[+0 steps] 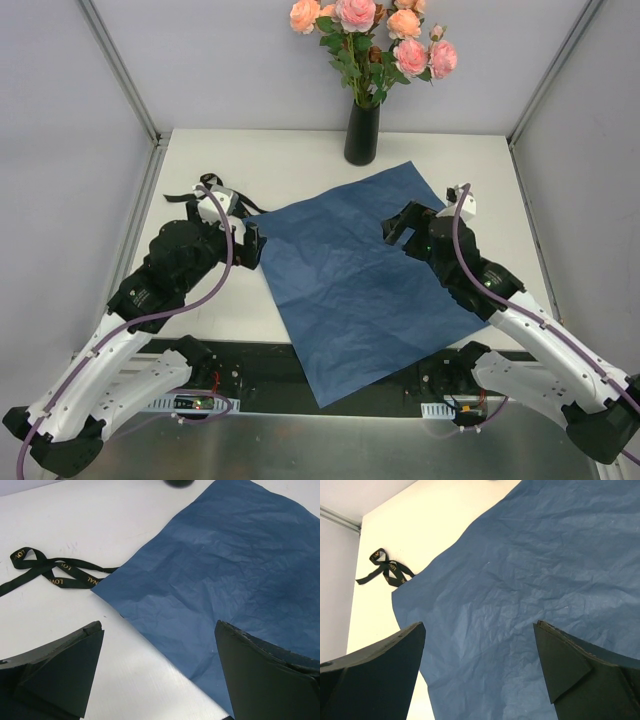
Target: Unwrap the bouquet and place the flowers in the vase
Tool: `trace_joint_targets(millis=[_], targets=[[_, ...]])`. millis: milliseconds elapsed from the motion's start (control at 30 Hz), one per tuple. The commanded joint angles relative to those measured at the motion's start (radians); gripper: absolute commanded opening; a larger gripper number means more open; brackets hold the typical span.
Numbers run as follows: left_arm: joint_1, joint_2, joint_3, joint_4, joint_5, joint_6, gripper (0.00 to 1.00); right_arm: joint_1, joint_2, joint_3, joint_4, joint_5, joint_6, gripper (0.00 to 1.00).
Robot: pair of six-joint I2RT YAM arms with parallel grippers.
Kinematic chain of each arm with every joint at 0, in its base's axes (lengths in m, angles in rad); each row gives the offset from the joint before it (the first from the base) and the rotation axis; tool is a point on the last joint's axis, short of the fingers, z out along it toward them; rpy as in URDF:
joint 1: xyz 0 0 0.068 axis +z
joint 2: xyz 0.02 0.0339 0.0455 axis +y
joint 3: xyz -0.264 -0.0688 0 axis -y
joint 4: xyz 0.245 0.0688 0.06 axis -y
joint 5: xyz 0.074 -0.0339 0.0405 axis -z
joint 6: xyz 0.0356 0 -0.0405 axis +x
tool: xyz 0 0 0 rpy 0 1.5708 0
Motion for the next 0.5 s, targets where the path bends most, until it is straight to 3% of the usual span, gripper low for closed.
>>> trace_joint_targets(millis=[0,467], targets=[[-0.007,-0.01,-0.006,0.046,-0.021,0.021,0.99,0.005,-0.019,-0.013,0.049,-0.004,-0.035,0.99],[-0.007,-0.021,-0.009,0.045,-0.035,0.024,0.99,0.007,-0.012,-0.003,0.055,0.01,-0.037,0.99]])
